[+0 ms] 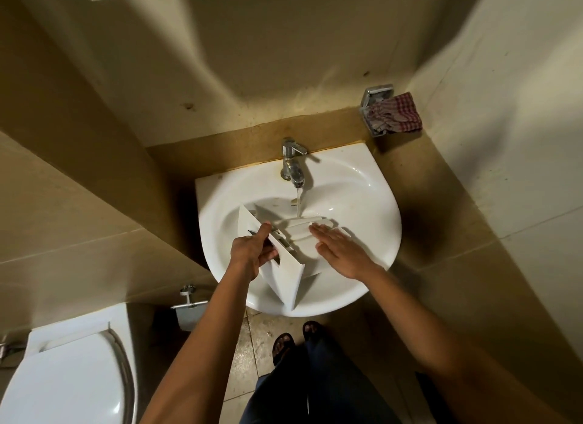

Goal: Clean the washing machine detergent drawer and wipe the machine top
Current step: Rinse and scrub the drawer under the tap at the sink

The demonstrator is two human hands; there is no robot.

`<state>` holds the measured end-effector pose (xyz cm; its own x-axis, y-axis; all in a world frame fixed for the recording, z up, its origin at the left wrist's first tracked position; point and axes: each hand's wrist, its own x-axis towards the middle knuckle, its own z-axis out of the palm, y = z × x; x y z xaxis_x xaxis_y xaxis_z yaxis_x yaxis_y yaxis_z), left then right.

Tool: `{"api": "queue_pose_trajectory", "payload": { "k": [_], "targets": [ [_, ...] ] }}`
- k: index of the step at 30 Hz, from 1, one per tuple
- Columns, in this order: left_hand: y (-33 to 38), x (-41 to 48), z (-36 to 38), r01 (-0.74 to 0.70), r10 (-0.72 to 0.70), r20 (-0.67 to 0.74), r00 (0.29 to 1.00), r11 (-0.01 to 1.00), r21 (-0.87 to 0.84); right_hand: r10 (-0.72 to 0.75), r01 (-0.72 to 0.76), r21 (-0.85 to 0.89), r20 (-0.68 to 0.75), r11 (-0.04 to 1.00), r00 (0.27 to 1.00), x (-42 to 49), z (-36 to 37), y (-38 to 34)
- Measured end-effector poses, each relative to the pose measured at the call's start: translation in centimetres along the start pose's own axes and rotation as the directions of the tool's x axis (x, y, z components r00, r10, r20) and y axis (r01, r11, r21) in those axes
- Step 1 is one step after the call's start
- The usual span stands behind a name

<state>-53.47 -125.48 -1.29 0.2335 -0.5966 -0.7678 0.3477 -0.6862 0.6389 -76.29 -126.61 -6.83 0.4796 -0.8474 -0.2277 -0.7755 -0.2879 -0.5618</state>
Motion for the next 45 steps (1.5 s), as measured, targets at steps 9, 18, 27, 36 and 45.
{"api": "queue_pose_trajectory", "payload": {
  "k": [9,18,27,36,45],
  "targets": [
    [-0.1,0.3,-0.6,0.046,-0.042,0.074,0.996,0.997,-0.059,0.481,-0.293,0.513,-0.280,0.806,0.831,5.2,-2.6,-0.1],
    [-0.1,0.4,-0.9,0.086,-0.072,0.123,0.990,0.989,-0.117,0.481,-0.176,0.833,0.460,-0.524,0.747,14.2,-4.1,-5.8],
    [0.1,0.3,-0.9,0.085,-0.067,0.153,0.986,0.990,-0.111,0.395,-0.211,0.774,0.512,-0.597,0.763,15.0,-3.9,-5.1],
    [0.3,0.4,-1.0,0.097,-0.084,0.128,0.988,0.991,-0.097,0.179,-0.366,0.862,0.322,0.351,0.930,10.9,-0.6,-8.8],
    [0.2,0.2,-0.8,0.074,-0.058,0.131,0.990,0.990,-0.119,-0.020,-0.040,0.163,0.352,0.986,0.936,9.2,-1.2,-5.8]
  ]
}}
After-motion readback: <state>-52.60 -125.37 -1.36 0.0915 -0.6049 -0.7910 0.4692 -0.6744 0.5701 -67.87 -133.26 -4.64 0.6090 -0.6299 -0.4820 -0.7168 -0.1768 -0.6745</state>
